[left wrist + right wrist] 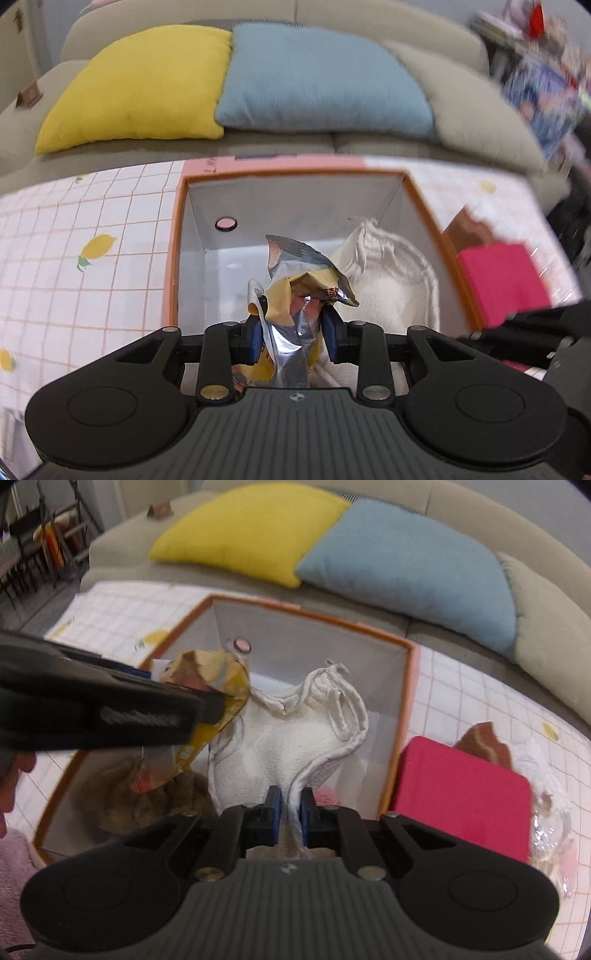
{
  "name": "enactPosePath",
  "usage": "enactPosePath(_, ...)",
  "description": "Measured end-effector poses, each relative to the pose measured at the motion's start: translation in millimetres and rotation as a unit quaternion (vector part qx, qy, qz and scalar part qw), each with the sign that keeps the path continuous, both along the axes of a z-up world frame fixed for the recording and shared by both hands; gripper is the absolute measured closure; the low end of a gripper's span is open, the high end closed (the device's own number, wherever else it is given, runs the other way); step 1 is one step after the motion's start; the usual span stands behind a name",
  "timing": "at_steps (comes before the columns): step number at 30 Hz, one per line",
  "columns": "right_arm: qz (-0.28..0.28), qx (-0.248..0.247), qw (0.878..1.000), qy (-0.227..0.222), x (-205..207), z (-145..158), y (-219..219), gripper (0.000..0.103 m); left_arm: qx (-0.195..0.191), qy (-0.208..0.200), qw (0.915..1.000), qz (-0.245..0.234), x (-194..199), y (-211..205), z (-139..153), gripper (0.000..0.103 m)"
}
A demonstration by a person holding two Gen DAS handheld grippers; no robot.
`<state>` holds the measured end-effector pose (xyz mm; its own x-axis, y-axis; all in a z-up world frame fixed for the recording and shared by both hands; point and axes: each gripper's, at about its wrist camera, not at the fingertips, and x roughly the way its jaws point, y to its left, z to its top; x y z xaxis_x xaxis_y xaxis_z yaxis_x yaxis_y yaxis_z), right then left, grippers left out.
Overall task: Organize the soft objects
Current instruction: 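Carry the snack bag and bib into the orange box and release both, then grasp the brown sponge with the left tool while the right grasps the wrapped white bundle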
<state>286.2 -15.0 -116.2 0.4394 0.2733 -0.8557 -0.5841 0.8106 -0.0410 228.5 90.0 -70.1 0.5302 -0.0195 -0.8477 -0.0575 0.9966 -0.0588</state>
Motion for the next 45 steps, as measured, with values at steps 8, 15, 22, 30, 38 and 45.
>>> enactPosePath(8,0.031,-0.034,0.999,0.009,15,-21,14,0.092,0.039,0.036,0.9985,-0.013,10,-15,-25,0.066)
enactPosePath(15,0.042,-0.042,0.998,0.007,19,-28,13,0.094,0.053,0.053,0.997,-0.017,11,-2,-29,0.059)
enactPosePath(22,0.042,-0.03,0.999,-0.005,12,-16,3,0.08,0.05,0.046,0.9976,-0.013,10,0,-15,0.051)
enactPosePath(30,0.038,0.009,0.998,-0.05,-11,28,-17,0.065,0.041,-0.012,0.9989,-0.019,-14,-7,31,0.051)
enactPosePath(38,-0.017,0.082,0.993,-0.083,-48,78,-70,0.057,0.007,-0.078,0.9967,-0.022,-57,-33,83,0.051)
enactPosePath(45,-0.073,0.108,0.984,-0.118,-93,87,-122,0.047,-0.015,-0.132,0.9905,-0.038,-99,-62,101,0.046)
